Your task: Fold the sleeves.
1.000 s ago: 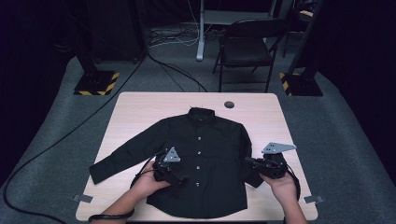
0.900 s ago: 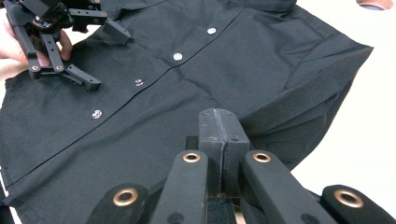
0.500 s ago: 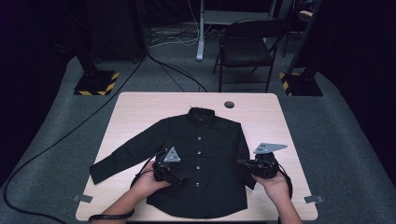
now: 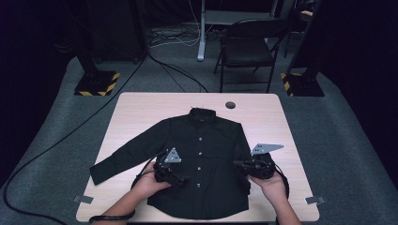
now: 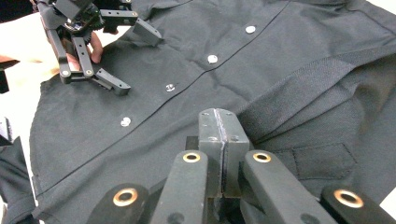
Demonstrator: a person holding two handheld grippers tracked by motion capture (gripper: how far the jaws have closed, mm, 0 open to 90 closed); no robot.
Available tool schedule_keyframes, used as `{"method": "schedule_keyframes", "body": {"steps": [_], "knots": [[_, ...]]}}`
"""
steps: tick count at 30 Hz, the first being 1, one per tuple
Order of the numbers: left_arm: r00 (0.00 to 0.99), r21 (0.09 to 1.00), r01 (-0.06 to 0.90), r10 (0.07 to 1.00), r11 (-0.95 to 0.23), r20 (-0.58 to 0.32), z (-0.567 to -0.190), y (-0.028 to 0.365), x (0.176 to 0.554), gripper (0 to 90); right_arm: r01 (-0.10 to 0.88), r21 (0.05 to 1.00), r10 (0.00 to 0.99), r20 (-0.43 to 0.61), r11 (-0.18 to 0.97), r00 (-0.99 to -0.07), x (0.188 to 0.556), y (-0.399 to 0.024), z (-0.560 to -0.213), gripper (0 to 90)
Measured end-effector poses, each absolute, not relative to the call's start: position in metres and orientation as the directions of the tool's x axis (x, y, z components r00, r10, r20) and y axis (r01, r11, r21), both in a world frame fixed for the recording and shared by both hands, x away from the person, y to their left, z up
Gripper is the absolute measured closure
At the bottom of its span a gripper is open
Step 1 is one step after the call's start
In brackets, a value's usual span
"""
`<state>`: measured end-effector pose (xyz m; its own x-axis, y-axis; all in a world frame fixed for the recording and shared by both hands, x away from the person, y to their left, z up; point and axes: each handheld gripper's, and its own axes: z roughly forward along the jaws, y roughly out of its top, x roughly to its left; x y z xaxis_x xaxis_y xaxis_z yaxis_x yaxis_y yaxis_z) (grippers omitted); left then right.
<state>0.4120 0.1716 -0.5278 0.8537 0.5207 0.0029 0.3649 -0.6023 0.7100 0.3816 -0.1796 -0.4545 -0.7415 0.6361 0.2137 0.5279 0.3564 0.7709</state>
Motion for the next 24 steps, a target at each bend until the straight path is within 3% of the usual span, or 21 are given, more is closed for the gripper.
{"method": "schedule_keyframes", "body": {"steps": [24], "knots": [[0.853,0.71,0.365,0.521,-0.602,0.003,-0.528,0.172,0.412,1.2,0.552,0.753,0.601,0.265,0.36,-0.754,0.393,-0.16,-0.476,90.0]]}}
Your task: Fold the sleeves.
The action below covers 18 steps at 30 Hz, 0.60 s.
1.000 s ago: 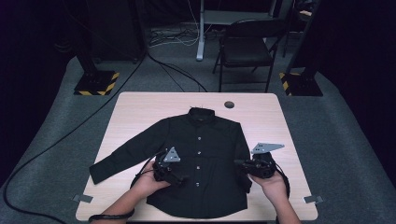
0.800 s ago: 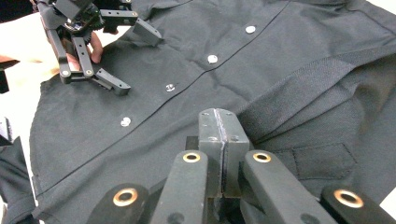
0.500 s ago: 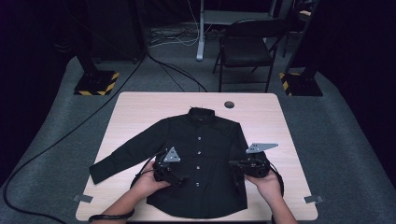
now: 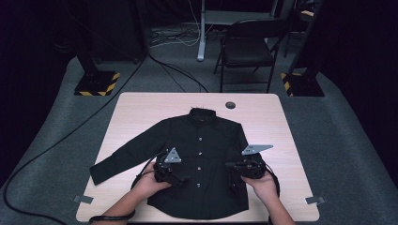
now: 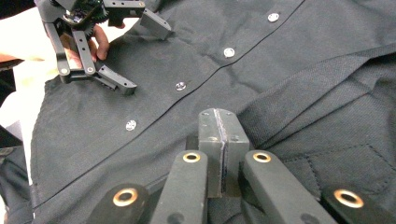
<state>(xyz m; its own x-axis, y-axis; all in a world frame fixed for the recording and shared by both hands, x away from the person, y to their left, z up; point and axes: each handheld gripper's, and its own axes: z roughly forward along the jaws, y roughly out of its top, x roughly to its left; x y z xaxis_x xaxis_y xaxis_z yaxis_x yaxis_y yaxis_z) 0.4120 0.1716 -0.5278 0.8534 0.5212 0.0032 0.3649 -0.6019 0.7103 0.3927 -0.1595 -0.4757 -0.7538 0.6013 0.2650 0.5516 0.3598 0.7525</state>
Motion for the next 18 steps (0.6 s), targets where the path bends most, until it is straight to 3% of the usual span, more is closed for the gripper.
{"method": "schedule_keyframes", "body": {"steps": [18], "knots": [[0.853,0.71,0.365,0.522,-0.602,0.003,-0.528,0.172,0.412,1.2,0.555,0.722,0.574,0.267,0.413,-0.774,0.398,-0.139,-0.492,90.0]]}}
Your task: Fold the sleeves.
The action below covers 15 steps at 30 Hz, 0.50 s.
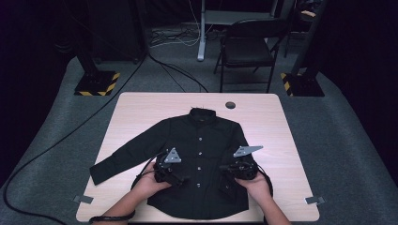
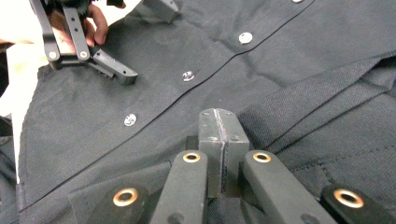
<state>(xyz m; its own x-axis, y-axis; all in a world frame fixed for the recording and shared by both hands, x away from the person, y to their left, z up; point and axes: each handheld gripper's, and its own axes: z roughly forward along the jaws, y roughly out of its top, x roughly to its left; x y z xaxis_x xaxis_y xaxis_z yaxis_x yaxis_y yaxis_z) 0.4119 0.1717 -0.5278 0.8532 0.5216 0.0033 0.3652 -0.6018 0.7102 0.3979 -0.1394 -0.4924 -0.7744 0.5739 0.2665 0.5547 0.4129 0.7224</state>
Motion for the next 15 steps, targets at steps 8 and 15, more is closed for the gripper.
{"method": "schedule_keyframes", "body": {"steps": [8,15], "knots": [[0.853,0.711,0.366,0.522,-0.601,0.003,-0.528,0.172,0.412,1.2,0.545,0.71,0.559,0.255,0.445,-0.789,0.397,-0.13,-0.497,90.0],[0.852,0.711,0.366,0.523,-0.601,0.004,-0.528,0.172,0.412,1.3,0.534,0.702,0.545,0.245,0.47,-0.802,0.396,-0.122,-0.5,90.0]]}}
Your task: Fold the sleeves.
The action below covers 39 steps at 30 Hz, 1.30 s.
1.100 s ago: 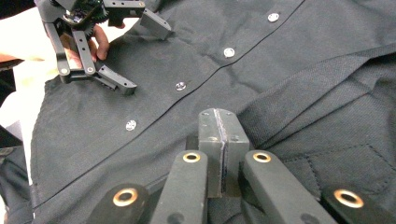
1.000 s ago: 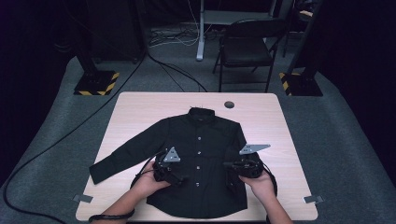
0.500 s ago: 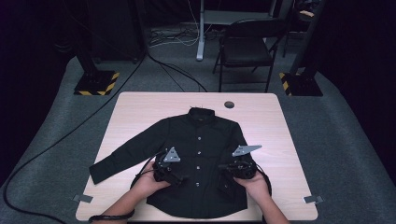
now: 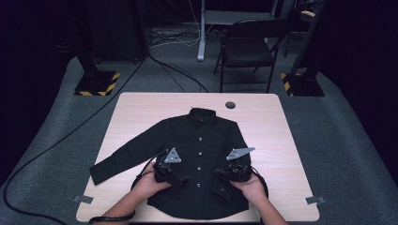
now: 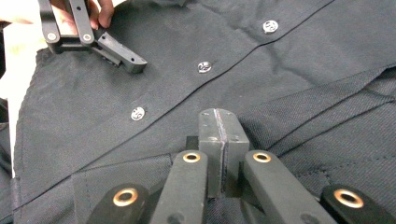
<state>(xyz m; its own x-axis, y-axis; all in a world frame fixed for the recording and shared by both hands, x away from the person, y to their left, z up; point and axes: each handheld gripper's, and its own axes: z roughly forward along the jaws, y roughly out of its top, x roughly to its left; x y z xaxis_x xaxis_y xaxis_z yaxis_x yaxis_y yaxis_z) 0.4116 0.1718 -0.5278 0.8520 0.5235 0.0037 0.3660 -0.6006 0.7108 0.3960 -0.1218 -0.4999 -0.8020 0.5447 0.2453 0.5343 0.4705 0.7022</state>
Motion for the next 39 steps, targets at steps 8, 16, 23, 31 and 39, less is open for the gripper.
{"method": "schedule_keyframes", "body": {"steps": [8,16,23,31,39], "knots": [[0.851,0.712,0.366,0.526,-0.6,0.006,-0.528,0.172,0.411,1.5,0.517,0.681,0.532,0.217,0.518,-0.819,0.396,-0.11,-0.507,90.0],[0.849,0.713,0.366,0.529,-0.598,0.007,-0.528,0.172,0.411,1.7,0.501,0.666,0.523,0.191,0.553,-0.831,0.395,-0.102,-0.511,90.0],[0.848,0.714,0.366,0.53,-0.597,0.008,-0.528,0.173,0.41,2.2,0.496,0.668,0.528,0.178,0.555,-0.83,0.395,-0.1,-0.513,90.0],[0.848,0.723,0.362,0.529,-0.588,0.005,-0.527,0.175,0.409,6.2,0.479,0.675,0.529,0.152,0.562,-0.835,0.393,-0.098,-0.514,87.4],[0.847,0.727,0.388,0.53,-0.566,-0.039,-0.525,0.185,0.412,7.7,0.469,0.68,0.523,0.146,0.564,-0.84,0.391,-0.097,-0.514,77.1]]}}
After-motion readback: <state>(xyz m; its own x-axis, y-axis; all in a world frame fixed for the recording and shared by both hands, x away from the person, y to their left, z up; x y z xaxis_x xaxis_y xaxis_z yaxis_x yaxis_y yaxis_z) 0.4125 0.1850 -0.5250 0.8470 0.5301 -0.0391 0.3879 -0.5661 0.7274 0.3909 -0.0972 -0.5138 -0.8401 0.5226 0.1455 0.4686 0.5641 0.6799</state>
